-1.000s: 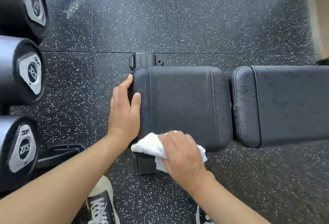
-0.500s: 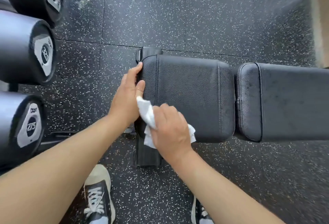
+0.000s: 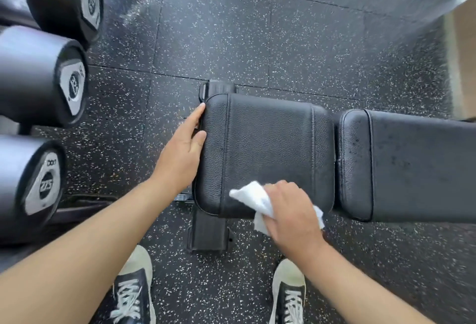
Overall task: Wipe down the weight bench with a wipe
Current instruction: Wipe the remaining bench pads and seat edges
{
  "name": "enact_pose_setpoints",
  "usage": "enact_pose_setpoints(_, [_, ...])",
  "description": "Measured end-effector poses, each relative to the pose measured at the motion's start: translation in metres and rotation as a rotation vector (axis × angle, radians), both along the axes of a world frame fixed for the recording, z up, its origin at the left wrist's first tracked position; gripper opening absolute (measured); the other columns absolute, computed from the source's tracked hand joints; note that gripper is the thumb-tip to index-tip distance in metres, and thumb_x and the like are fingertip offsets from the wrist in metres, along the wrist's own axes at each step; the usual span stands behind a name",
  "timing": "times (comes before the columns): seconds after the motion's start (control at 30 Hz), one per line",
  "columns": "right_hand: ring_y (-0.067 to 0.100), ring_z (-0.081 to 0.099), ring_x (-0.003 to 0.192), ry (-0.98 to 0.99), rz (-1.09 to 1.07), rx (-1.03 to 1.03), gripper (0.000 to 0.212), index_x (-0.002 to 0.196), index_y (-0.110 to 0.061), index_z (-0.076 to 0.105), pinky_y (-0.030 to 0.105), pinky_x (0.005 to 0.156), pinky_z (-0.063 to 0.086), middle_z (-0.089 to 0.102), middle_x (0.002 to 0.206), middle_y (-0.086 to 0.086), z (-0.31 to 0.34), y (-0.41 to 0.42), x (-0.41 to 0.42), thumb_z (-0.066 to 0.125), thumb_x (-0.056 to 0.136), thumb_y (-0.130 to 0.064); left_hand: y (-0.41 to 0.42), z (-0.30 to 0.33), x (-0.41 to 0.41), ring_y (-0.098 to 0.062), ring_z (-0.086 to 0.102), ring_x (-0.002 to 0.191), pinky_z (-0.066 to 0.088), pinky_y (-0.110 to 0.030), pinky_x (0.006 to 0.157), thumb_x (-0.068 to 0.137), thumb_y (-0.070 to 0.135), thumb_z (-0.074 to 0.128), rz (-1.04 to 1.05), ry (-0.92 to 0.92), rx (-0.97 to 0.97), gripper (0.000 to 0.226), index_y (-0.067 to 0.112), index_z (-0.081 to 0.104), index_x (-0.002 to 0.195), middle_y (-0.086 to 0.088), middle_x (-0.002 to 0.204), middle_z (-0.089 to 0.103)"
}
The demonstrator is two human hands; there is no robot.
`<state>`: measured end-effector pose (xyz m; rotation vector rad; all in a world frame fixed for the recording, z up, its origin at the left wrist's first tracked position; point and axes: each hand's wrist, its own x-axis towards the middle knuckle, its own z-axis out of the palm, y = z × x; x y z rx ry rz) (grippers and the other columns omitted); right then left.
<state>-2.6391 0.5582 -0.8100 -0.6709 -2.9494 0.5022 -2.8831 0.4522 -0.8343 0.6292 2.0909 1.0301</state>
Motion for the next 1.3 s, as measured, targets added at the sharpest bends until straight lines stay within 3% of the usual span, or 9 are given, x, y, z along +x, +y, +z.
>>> enact_pose_setpoints(0.1, [0.024,0.047,0.072,0.022,0.273,0.018,0.031,0.104,-0.010,0.066,0.037,0.061,0.037,0.055,0.088,0.003,-0.007,-0.035,-0.041,0.072,0.078,-0.026,-0.012,0.000,0.011,0.004,0.043,0.136,0.033,-0.008,0.105,0.112,0.026,0.042,0.095,-0.123,0.027,0.052,0.047,0.034,0.159,0.024,0.152,0.044])
enact_pose_setpoints(0.3, [0.032,0.056,0.076,0.057,0.165,0.207,0.022,0.100,-0.009,0.067,0.041,0.067,0.037,0.059,0.089,0.009,-0.005,0.017,-0.143,0.069,0.079,-0.017,-0.055,-0.007,0.028,-0.003,0.066,0.118,0.060,-0.038,0.094,0.109,0.014,0.050,0.268,-0.512,0.058,0.049,0.056,0.061,0.132,0.026,0.135,0.065])
enact_pose_setpoints(0.47, [0.031,0.056,0.089,-0.014,-0.112,0.237,0.019,0.111,-0.012,0.058,0.037,0.073,0.029,0.060,0.104,0.008,-0.005,0.073,-0.214,0.053,0.098,-0.026,-0.065,-0.007,0.037,0.000,0.060,0.127,0.059,-0.039,0.093,0.110,0.021,0.050,0.277,-0.521,0.063,0.046,0.060,0.057,0.133,0.033,0.138,0.060])
enact_pose_setpoints(0.6, [0.029,0.051,0.079,0.044,-0.083,0.184,0.024,0.107,-0.008,0.062,0.037,0.067,0.033,0.059,0.095,0.010,-0.004,0.041,-0.188,0.067,0.085,-0.018,-0.056,0.000,0.033,-0.006,0.064,0.123,0.060,-0.047,0.097,0.107,0.018,0.056,0.355,-0.500,0.077,0.039,0.047,0.066,0.131,0.025,0.129,0.069])
enact_pose_setpoints(0.7, [0.030,0.052,0.075,0.074,0.171,0.130,0.028,0.101,-0.006,0.066,0.040,0.066,0.037,0.057,0.089,0.011,-0.004,0.002,-0.118,0.073,0.077,-0.019,-0.048,0.009,0.027,0.005,0.065,0.114,0.058,-0.026,0.092,0.100,0.019,0.060,0.259,-0.335,0.085,0.041,0.048,0.065,0.128,0.027,0.120,0.071])
enact_pose_setpoints(0.87, [0.030,0.054,0.080,-0.024,0.310,0.064,0.033,0.114,-0.011,0.060,0.041,0.069,0.038,0.059,0.096,0.006,-0.002,0.029,0.000,0.069,0.082,-0.014,-0.025,0.022,0.033,-0.007,0.037,0.146,0.031,-0.028,0.120,0.104,0.036,0.058,-0.060,0.156,-0.081,0.063,0.035,0.031,0.160,0.013,0.162,0.036])
enact_pose_setpoints(0.97, [0.033,0.055,0.077,-0.092,0.148,0.094,0.027,0.110,-0.011,0.062,0.040,0.070,0.031,0.059,0.092,0.007,0.001,0.083,0.021,0.054,0.088,-0.025,0.000,0.027,0.038,-0.022,0.018,0.156,0.023,-0.040,0.126,0.104,0.039,0.057,-0.185,0.349,-0.143,0.064,0.032,0.031,0.162,-0.001,0.172,0.012])
enact_pose_setpoints(1.1, [0.039,0.055,0.082,-0.043,-0.226,0.084,0.029,0.108,-0.005,0.065,0.044,0.072,0.033,0.057,0.094,0.014,-0.001,0.144,-0.009,0.051,0.092,-0.024,0.041,0.026,0.037,-0.041,0.011,0.158,0.021,-0.061,0.126,0.102,0.047,0.052,-0.319,0.579,-0.212,0.060,0.031,0.041,0.159,-0.005,0.173,0.018])
enact_pose_setpoints(1.3, [0.036,0.056,0.100,0.062,-0.522,0.050,0.024,0.111,-0.007,0.056,0.040,0.074,0.037,0.059,0.112,0.012,-0.014,0.198,-0.077,0.051,0.102,-0.028,0.125,0.016,0.037,-0.024,0.035,0.152,0.015,-0.062,0.123,0.102,0.062,0.040,-0.502,0.773,-0.227,0.057,0.042,0.044,0.155,0.007,0.160,0.046])
